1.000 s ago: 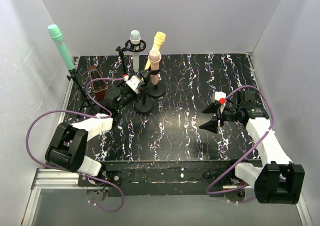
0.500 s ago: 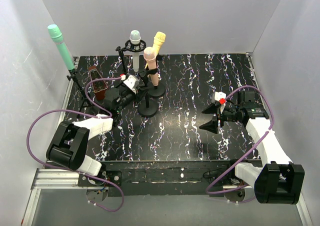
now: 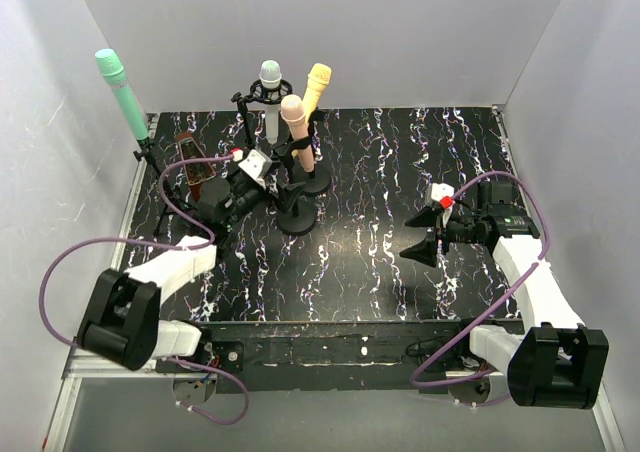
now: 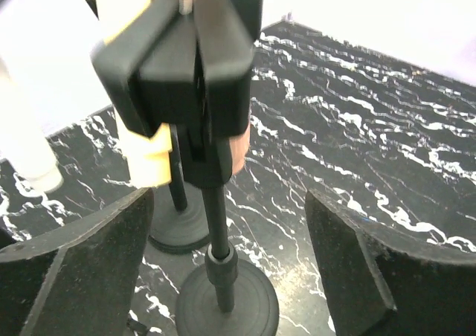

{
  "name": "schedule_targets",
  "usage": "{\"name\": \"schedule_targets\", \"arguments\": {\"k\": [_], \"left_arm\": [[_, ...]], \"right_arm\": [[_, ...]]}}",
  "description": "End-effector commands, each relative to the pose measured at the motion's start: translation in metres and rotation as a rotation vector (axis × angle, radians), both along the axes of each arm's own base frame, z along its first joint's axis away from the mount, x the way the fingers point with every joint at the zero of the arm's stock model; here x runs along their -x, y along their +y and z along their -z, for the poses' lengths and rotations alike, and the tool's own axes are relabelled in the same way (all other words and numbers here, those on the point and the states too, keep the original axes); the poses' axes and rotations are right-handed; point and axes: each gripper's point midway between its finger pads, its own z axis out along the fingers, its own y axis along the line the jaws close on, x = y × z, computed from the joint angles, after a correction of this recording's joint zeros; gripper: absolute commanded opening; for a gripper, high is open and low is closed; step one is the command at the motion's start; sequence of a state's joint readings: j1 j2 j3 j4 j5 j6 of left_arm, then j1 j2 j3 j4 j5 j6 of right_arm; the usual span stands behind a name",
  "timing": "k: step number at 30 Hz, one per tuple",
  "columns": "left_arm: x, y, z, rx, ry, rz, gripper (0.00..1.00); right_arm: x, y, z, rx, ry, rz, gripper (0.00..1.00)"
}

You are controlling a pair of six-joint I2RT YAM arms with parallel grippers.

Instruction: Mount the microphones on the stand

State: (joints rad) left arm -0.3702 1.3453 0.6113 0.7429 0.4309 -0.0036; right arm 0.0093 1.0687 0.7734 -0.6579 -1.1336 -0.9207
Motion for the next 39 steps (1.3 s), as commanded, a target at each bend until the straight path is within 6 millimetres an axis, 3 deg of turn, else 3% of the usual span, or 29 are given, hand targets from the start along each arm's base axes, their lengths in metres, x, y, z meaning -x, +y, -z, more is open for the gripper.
{"name": "schedule_targets", "arguments": {"k": [1, 3, 6, 9, 11, 14, 17, 19, 24, 27, 30, 34, 39], "left_arm": [[0.018, 0.016, -0.027, -0.023, -0.043, -0.046, 0.88], [0.030, 0.024, -0.035, -0.041, -0.042, -0.057, 0.97], [0.052, 0.041, -0.052, -0.053, -0.029, -0.100, 0.98], [0.073, 0.062, -0.067, -0.051, 0.047, -0.172, 0.98], [0.081, 0.084, -0.064, -0.033, 0.174, -0.289, 0.98], [0.092, 0.100, -0.058, -0.001, 0.307, -0.370, 0.98], [0.087, 0.113, -0.044, 0.032, 0.402, -0.455, 0.98], [0.081, 0.121, -0.031, 0.029, 0.446, -0.500, 0.98], [0.086, 0.127, -0.019, -0.002, 0.422, -0.510, 0.98], [0.091, 0.128, -0.011, -0.025, 0.413, -0.503, 0.98], [0.092, 0.128, -0.011, -0.033, 0.415, -0.499, 0.98], [0.091, 0.123, -0.009, -0.038, 0.424, -0.472, 0.98], [0.092, 0.124, -0.007, -0.044, 0.426, -0.471, 0.98]], "right_arm": [[-0.008, -0.008, -0.016, -0.018, -0.038, 0.031, 0.86], [-0.011, -0.012, -0.020, -0.021, -0.043, 0.056, 0.86], [-0.021, -0.024, -0.031, -0.032, -0.057, 0.137, 0.89], [-0.046, -0.041, -0.044, -0.044, 0.046, 0.382, 0.90], [-0.046, -0.050, -0.051, -0.010, 0.068, 0.465, 0.91], [-0.049, -0.072, -0.059, 0.054, 0.084, 0.638, 0.92], [-0.066, -0.114, -0.070, 0.033, 0.094, 1.009, 0.98], [-0.066, -0.142, -0.078, 0.019, 0.074, 1.209, 0.98], [-0.051, -0.147, -0.087, -0.049, 0.044, 1.289, 0.98], [-0.052, -0.154, -0.082, -0.121, 0.051, 1.364, 0.98], [-0.054, -0.147, -0.070, -0.197, 0.075, 1.353, 0.98], [-0.052, -0.157, -0.049, -0.171, 0.083, 1.408, 0.98], [-0.051, -0.163, -0.053, -0.198, 0.078, 1.432, 0.98]]}}
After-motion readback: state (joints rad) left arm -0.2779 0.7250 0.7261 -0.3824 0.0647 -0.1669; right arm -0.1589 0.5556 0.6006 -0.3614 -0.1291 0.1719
